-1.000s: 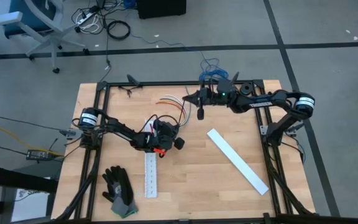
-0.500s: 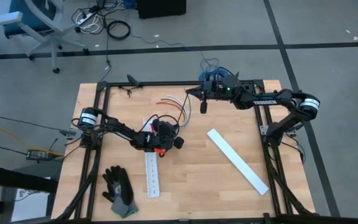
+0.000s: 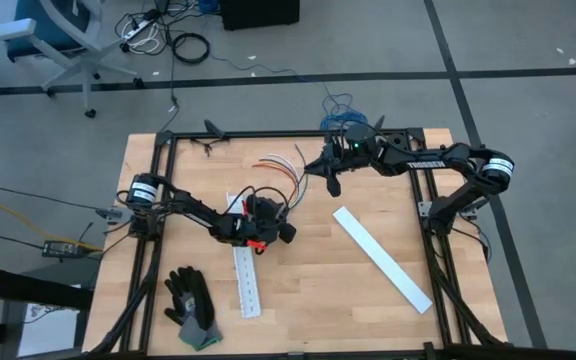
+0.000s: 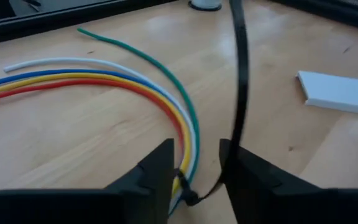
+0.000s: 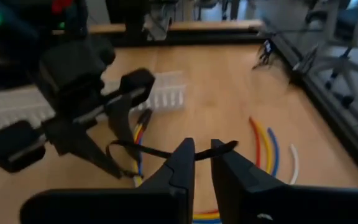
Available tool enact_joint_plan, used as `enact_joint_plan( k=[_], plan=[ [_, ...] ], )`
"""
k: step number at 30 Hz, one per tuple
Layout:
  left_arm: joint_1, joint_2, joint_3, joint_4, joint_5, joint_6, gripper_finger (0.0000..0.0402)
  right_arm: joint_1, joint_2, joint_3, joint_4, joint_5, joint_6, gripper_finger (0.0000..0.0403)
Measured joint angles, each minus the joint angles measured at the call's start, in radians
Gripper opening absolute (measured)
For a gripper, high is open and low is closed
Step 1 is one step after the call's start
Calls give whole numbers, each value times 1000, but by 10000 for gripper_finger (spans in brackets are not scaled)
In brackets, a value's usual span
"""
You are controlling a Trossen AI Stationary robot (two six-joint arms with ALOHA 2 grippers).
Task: Ziptie cables
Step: Put the ziptied cable wires into the white cable duct
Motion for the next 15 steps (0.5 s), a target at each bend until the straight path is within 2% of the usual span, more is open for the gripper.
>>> enact_joint_plan(
  k=[8,15],
  plan=[
    [1,0,0,132,50,80,179,-18,1,0,-142,4,-26,80],
    [1,-57,0,170,66,194,182,-75,2,0,-386,178,-83,83]
  ],
)
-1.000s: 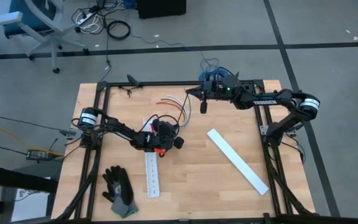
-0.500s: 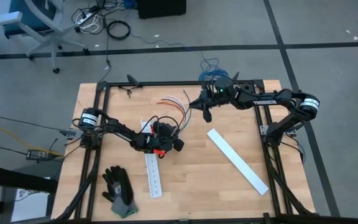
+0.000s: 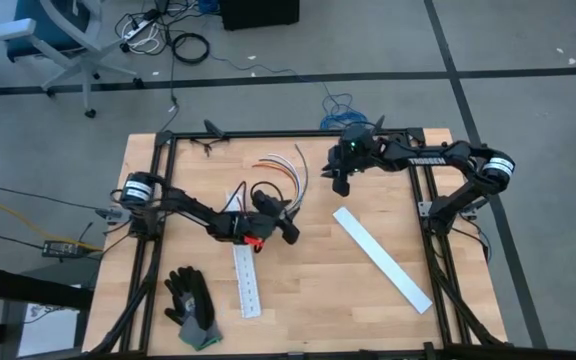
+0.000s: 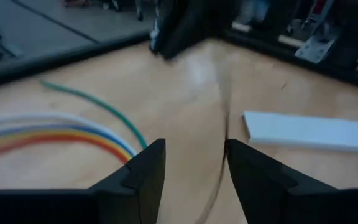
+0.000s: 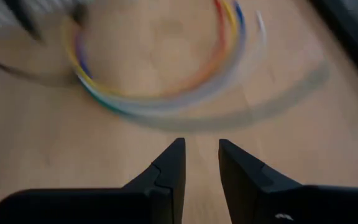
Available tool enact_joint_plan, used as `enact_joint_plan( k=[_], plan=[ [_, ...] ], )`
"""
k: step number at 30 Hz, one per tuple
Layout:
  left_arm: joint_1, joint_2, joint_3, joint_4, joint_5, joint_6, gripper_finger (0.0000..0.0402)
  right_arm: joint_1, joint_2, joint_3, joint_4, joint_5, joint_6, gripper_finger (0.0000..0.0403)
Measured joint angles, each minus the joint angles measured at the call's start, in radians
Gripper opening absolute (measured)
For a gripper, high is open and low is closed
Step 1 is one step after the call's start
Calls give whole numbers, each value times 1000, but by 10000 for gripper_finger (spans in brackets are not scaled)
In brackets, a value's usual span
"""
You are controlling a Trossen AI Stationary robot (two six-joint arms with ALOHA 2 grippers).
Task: Ziptie cables
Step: Put the ziptied cable wires into the white cable duct
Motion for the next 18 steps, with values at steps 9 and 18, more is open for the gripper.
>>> enact_joint_plan(
  k=[9,18],
  plan=[
    [0,-168,2,-74,-3,220,182,-4,1,-157,52,30,28,82],
    [2,-374,5,-377,-75,257,182,68,1,-426,557,-39,160,79]
  ],
)
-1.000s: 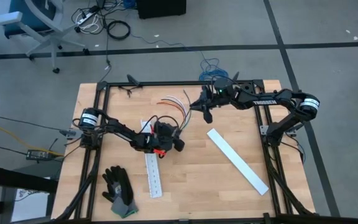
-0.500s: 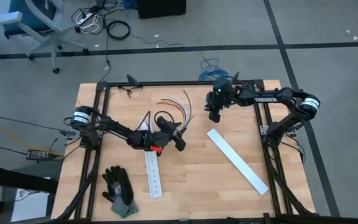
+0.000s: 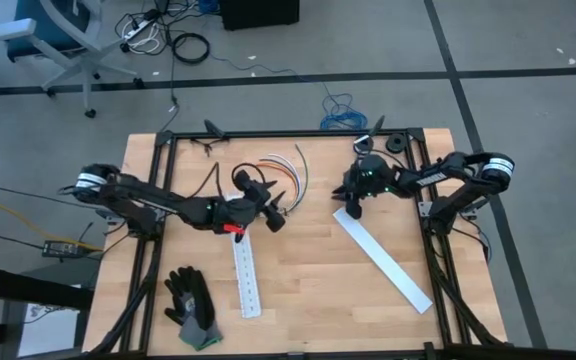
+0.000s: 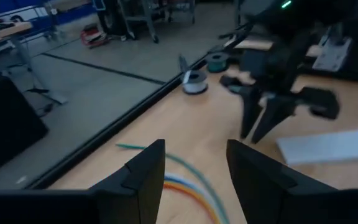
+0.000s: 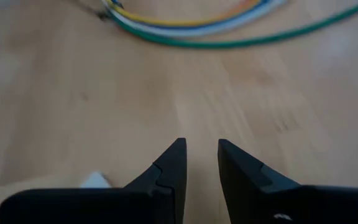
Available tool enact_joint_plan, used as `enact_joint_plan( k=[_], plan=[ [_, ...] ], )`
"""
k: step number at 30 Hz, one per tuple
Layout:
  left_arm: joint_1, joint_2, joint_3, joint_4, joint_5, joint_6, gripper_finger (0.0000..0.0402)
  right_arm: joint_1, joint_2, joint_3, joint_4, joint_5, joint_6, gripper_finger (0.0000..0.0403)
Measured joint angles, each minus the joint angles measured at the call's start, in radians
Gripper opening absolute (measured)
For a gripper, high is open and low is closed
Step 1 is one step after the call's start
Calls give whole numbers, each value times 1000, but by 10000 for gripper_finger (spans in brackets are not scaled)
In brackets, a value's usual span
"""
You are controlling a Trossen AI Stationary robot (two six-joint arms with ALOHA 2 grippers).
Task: Ziptie cables
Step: Put the ziptied cable wires into the white cable duct
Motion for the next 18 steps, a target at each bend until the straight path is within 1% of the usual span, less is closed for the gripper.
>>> enact_joint_plan(
  k=[3,7,9,13,18],
  plan=[
    [0,-37,0,-129,0,1,182,25,0,-30,94,1,11,78],
    [1,-46,0,-291,11,22,182,45,0,-27,106,12,10,78],
    [10,-44,0,-342,78,22,182,49,0,-26,110,12,10,77],
    [46,-37,0,-439,245,-2,179,49,0,-26,110,13,11,77],
    [136,-37,-1,-514,485,-36,162,49,0,-26,110,13,18,77]
  ],
)
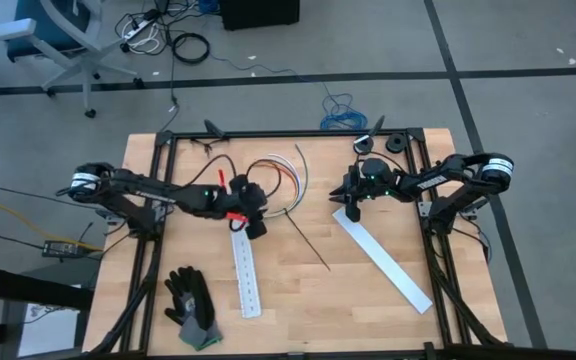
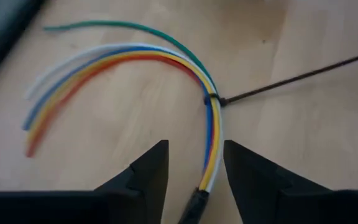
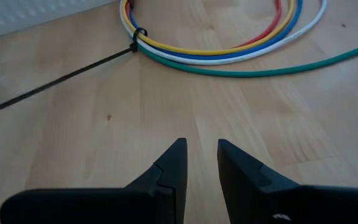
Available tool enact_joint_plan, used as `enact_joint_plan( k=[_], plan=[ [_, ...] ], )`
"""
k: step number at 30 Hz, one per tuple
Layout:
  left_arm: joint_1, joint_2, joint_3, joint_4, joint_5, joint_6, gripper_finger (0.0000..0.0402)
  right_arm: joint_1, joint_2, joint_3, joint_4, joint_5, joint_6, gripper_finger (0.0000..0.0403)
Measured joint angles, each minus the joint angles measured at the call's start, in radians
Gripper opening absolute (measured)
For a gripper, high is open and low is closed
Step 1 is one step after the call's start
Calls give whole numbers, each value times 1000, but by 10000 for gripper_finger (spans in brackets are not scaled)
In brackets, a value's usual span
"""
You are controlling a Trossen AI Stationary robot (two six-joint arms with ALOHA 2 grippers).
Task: Ziptie cables
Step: Put the ziptied cable wires into the white cable duct
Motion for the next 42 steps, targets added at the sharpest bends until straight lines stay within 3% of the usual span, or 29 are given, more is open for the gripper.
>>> enact_joint_plan(
  k=[9,14,18,24,31,35,42],
  plan=[
    [85,85,86,-110,223,-17,139,0,0,0,0,1,0,76],
    [87,208,172,-254,229,8,138,0,0,0,0,0,0,75],
    [94,285,227,-350,199,35,138,3,0,1,0,0,-1,75],
    [94,370,276,-355,204,114,129,12,0,1,0,-3,0,75],
    [115,393,388,-449,123,121,20,27,0,0,12,-2,0,75],
    [147,393,514,-600,-1,60,18,33,0,0,19,-1,-1,75],
    [221,391,763,-1004,-70,-188,15,34,0,0,23,-1,-1,75]
  ],
)
